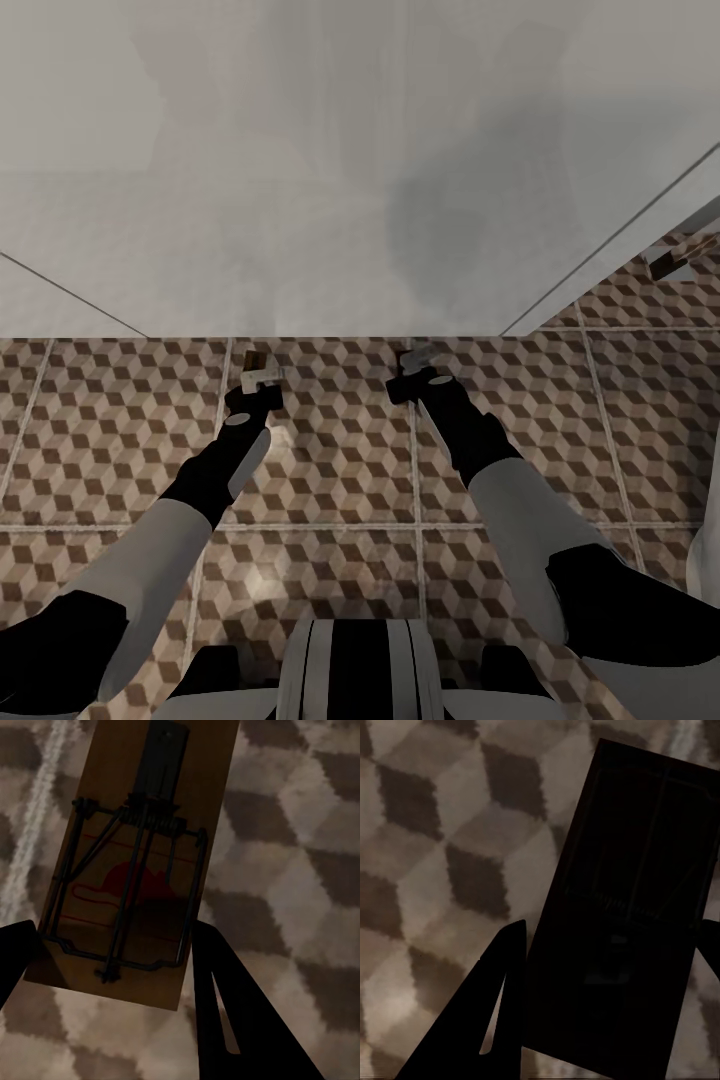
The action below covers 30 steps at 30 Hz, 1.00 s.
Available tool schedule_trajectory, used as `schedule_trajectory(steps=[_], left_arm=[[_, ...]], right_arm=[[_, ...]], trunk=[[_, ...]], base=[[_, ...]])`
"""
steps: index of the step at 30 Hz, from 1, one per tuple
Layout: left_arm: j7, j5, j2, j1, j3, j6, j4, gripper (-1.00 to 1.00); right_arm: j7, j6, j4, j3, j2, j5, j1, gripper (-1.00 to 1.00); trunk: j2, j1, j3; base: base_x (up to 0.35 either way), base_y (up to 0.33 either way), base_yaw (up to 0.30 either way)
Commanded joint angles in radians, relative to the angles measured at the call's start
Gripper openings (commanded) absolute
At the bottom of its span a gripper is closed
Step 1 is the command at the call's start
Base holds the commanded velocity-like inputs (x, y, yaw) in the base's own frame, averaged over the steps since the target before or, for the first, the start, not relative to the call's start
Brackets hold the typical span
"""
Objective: Take the four mousetraps from the cabinet in the bathroom and place them on the bathroom floor. Make sure all four end up on the same floor surface, and ensure that at least two of them are either under or directly next to the same bathroom sink.
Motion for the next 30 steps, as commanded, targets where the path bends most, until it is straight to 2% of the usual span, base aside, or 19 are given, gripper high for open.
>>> schedule_trajectory(steps=[1, 30], left_arm=[[0.006, 0.006, 0.0, 0.0, -0.004, 0.004, -0.002, -1.0], [0.005, 0.004, 0.0, 0.0, -0.009, -0.011, -0.017, -1.0]], right_arm=[[0.007, 0.008, -0.002, 0.0, 0.0, 0.01, 0.0, -1.0], [0.004, 0.003, -0.014, 0.001, 0.0, 0.009, 0.0, -1.0]], trunk=[[0.0, 0.0, -0.001], [0.0, 0.0, -0.001]], base=[[0.0, 0.0, 0.0], [0.0, 0.0, 0.0]])
